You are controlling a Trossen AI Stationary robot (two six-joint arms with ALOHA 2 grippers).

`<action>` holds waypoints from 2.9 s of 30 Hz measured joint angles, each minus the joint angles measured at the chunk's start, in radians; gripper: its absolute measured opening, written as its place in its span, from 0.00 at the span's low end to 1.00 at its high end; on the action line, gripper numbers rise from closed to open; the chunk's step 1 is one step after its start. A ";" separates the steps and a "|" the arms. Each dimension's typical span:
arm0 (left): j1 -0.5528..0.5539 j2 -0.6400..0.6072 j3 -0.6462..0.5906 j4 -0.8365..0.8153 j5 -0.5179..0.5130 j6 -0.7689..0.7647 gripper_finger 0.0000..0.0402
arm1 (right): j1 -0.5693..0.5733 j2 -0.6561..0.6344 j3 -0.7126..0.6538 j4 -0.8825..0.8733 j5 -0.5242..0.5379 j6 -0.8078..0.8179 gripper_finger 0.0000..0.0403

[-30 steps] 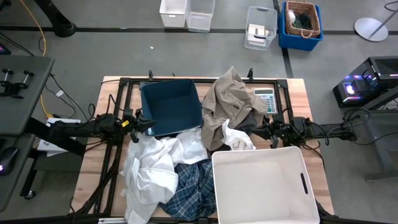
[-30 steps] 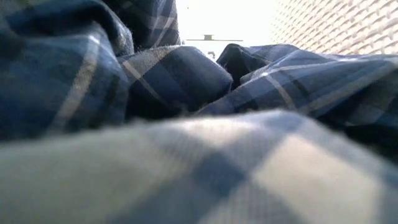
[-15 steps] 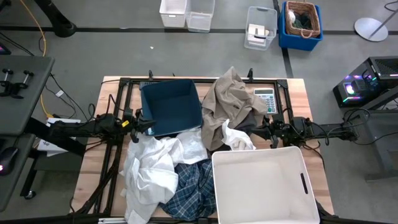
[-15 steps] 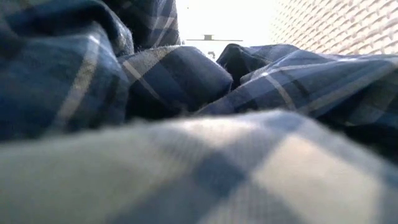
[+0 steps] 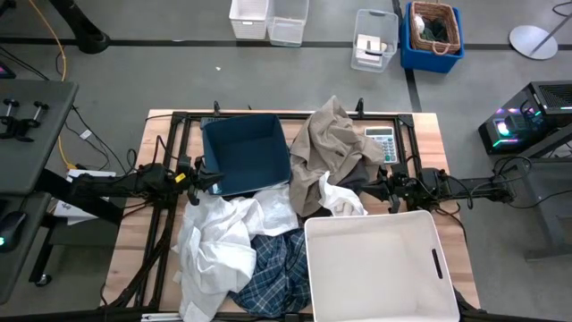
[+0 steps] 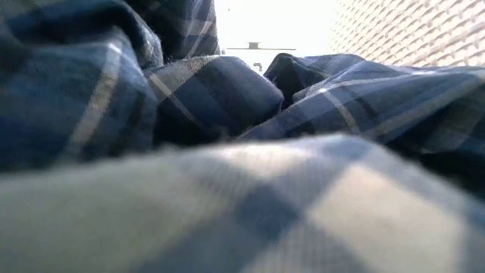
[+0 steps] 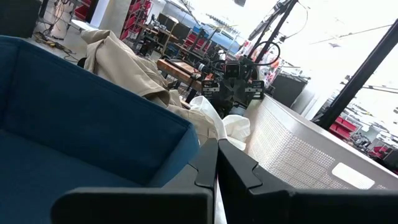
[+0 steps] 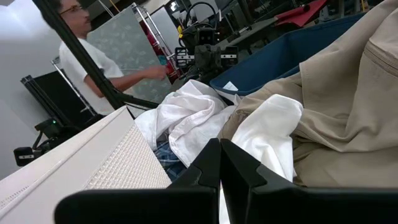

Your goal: Sort clothes

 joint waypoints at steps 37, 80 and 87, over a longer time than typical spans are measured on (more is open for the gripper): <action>0.000 0.000 0.000 0.000 0.000 0.000 0.00 | 0.000 0.000 0.000 0.000 0.000 0.000 0.00; 0.000 0.000 0.000 0.000 0.000 0.000 0.00 | 0.000 0.000 0.000 0.000 0.000 0.000 0.00; 0.000 0.000 0.000 0.000 0.000 0.000 0.00 | 0.000 0.000 0.000 0.020 0.076 0.003 0.00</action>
